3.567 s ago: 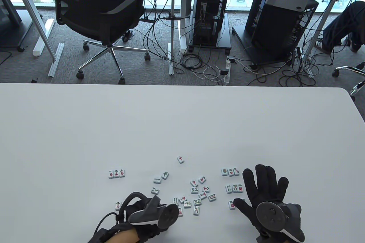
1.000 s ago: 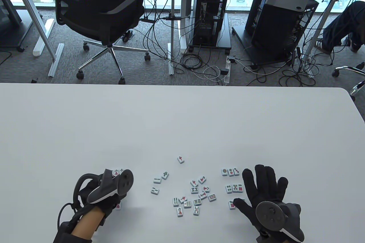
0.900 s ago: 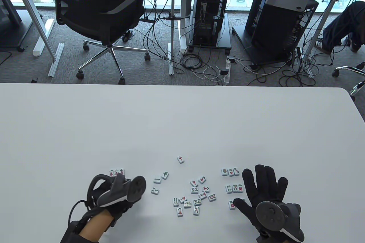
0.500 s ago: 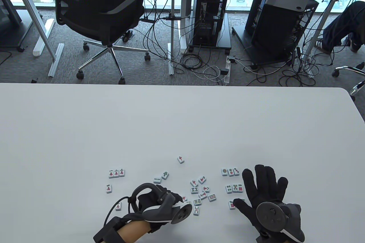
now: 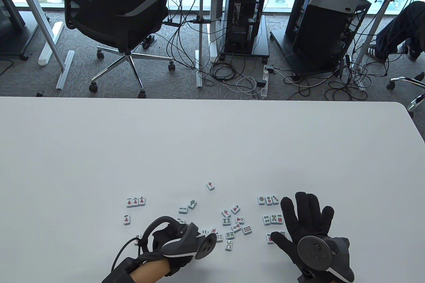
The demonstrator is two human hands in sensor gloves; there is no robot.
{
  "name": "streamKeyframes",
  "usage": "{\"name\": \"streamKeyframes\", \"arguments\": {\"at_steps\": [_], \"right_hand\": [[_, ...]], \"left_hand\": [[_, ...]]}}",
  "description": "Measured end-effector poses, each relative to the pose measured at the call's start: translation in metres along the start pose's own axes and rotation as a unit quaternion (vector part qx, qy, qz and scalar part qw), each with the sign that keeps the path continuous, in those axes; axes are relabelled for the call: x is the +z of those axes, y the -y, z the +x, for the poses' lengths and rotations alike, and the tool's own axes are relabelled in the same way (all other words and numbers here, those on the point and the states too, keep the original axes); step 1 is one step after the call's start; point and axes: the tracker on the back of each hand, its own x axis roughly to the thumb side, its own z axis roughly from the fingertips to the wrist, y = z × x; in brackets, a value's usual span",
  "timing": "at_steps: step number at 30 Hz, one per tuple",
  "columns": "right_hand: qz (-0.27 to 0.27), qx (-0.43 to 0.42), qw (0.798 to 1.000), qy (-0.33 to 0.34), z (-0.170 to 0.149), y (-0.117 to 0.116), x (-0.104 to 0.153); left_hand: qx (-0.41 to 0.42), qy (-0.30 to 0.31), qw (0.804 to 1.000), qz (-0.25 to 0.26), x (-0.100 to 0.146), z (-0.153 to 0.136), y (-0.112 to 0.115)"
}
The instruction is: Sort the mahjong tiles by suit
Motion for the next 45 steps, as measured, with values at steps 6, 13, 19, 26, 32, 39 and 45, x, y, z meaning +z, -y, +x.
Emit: {"name": "streamKeyframes", "arguments": {"at_steps": [6, 13, 19, 26, 32, 39, 45], "right_hand": [[0.003, 0.004, 1.0, -0.003, 0.0, 0.0, 0.0], [0.006, 0.007, 1.0, -0.005, 0.0, 0.0, 0.0], [0.006, 0.006, 1.0, -0.004, 0.001, 0.0, -0.001], [0.005, 0.005, 1.0, -0.004, 0.0, 0.0, -0.001], [0.005, 0.005, 1.0, -0.004, 0.0, 0.0, -0.001], [0.005, 0.005, 1.0, -0.006, 0.0, 0.0, -0.001], [0.006, 0.007, 1.0, -0.007, 0.0, 0.0, -0.001]], "left_hand": [[0.038, -0.019, 0.999, -0.026, 0.01, -0.003, 0.006], [0.007, -0.012, 0.999, -0.034, 0.003, 0.008, 0.013], [0.035, -0.002, 0.999, -0.04, 0.002, 0.002, 0.015], [0.104, -0.023, 0.994, -0.028, 0.011, -0.031, 0.01], [0.133, -0.095, 0.986, 0.018, 0.023, -0.09, -0.004], [0.114, -0.155, 0.981, -0.027, 0.019, -0.131, 0.023], [0.077, -0.175, 0.981, -0.035, 0.015, -0.135, 0.039]]}}
